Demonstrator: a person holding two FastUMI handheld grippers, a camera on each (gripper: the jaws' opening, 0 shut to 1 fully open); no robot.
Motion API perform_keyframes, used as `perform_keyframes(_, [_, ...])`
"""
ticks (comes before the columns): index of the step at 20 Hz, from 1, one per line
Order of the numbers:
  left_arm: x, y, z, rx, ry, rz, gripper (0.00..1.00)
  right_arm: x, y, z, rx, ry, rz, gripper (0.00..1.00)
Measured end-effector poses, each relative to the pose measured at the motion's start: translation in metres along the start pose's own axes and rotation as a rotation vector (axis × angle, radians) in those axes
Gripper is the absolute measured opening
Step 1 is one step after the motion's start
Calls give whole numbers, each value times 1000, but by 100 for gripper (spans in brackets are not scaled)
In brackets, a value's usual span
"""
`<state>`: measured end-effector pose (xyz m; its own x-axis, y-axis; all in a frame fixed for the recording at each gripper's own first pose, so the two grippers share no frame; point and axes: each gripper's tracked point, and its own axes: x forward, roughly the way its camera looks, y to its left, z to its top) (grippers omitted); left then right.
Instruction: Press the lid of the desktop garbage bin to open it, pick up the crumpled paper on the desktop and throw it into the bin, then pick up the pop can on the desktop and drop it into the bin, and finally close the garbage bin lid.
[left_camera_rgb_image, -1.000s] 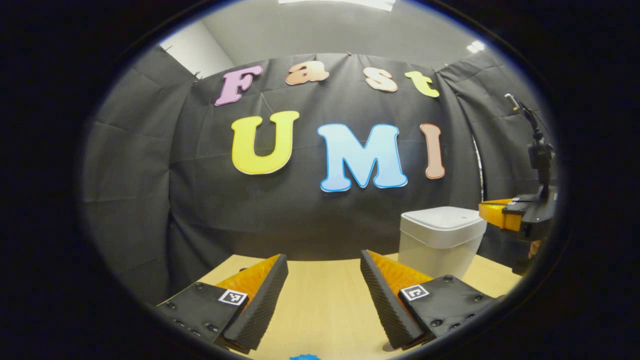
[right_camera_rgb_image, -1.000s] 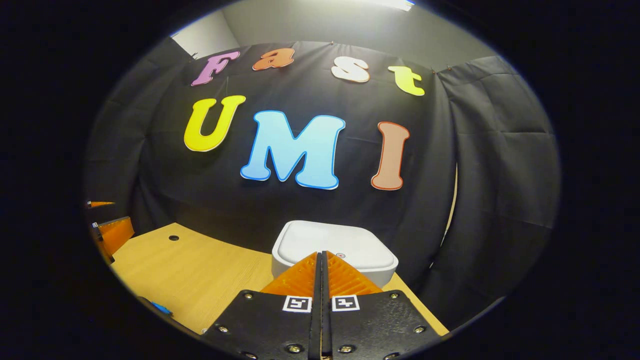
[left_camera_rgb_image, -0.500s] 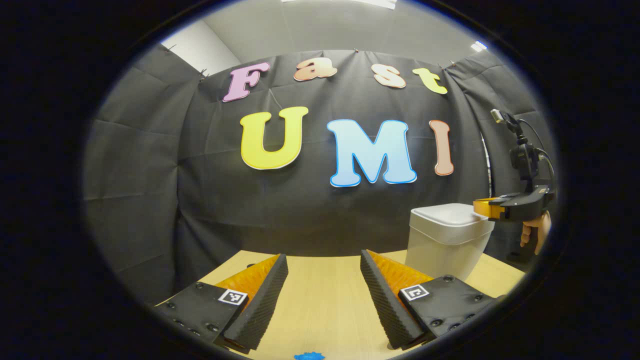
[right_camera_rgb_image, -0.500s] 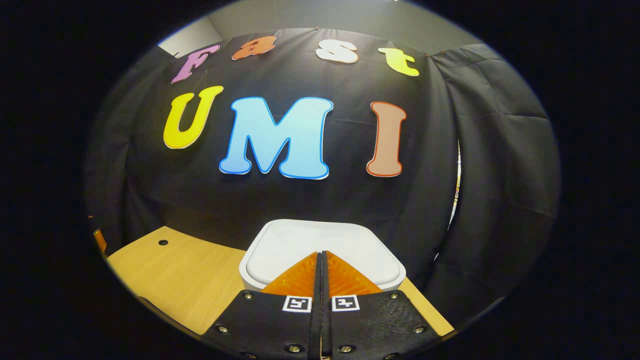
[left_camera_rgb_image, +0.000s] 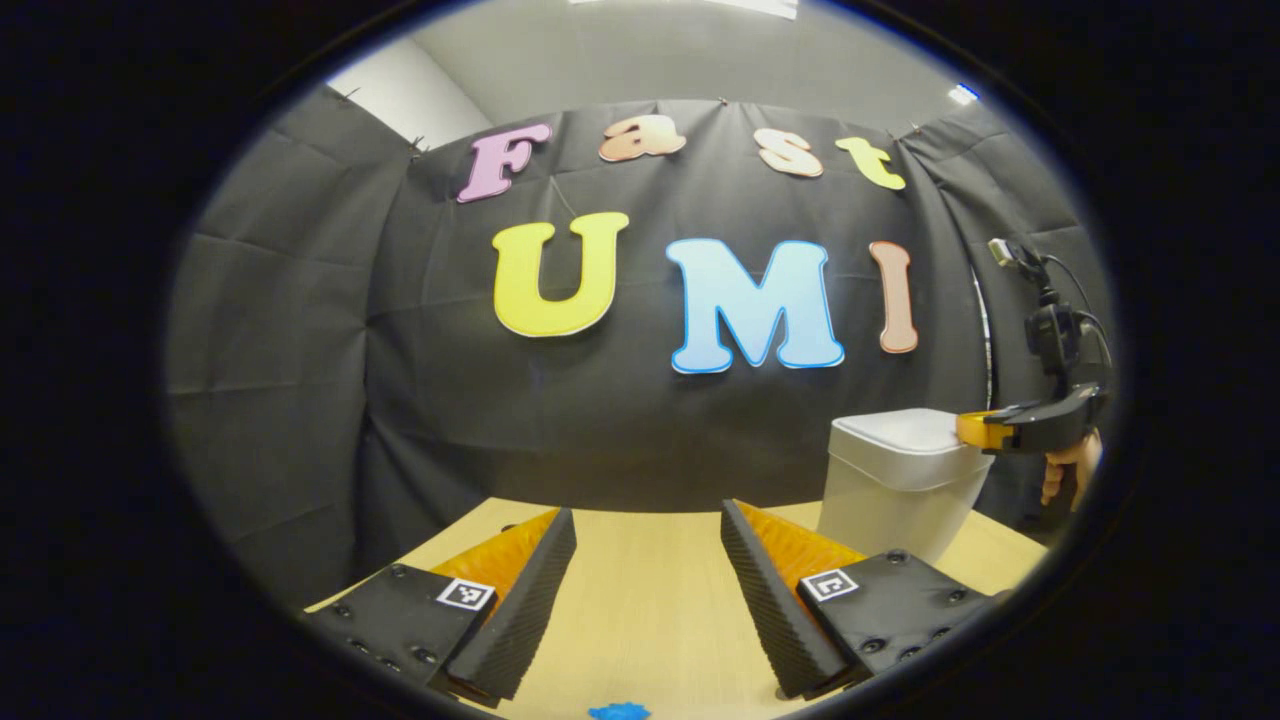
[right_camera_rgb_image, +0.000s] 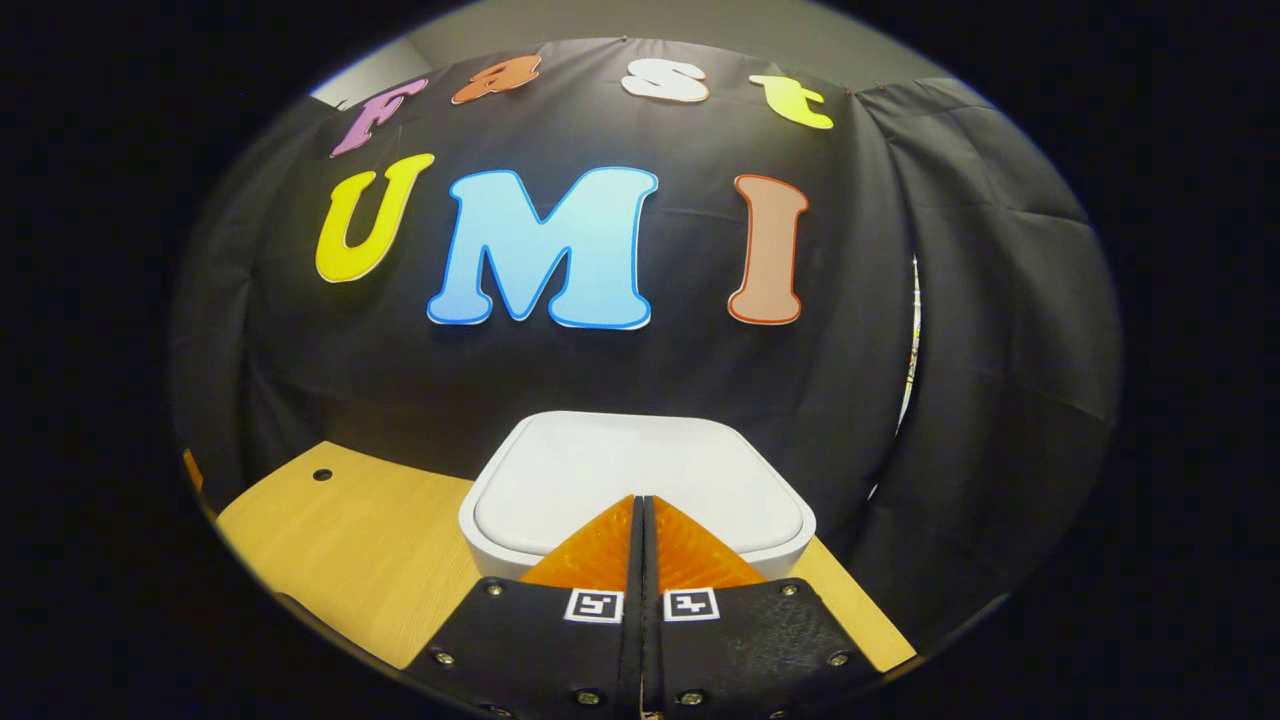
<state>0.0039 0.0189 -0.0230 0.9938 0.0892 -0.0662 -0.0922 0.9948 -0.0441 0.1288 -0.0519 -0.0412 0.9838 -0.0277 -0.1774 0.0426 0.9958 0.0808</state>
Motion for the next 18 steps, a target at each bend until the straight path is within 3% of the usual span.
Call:
perform_keyframes(7, [-8,7,6,11,-17,13,95,-7,-4,34,70,-93,-1,0])
perform_keyframes(18, [-20,17,6,11,-23,28,95,-36,9,56,-11,-166,3,0])
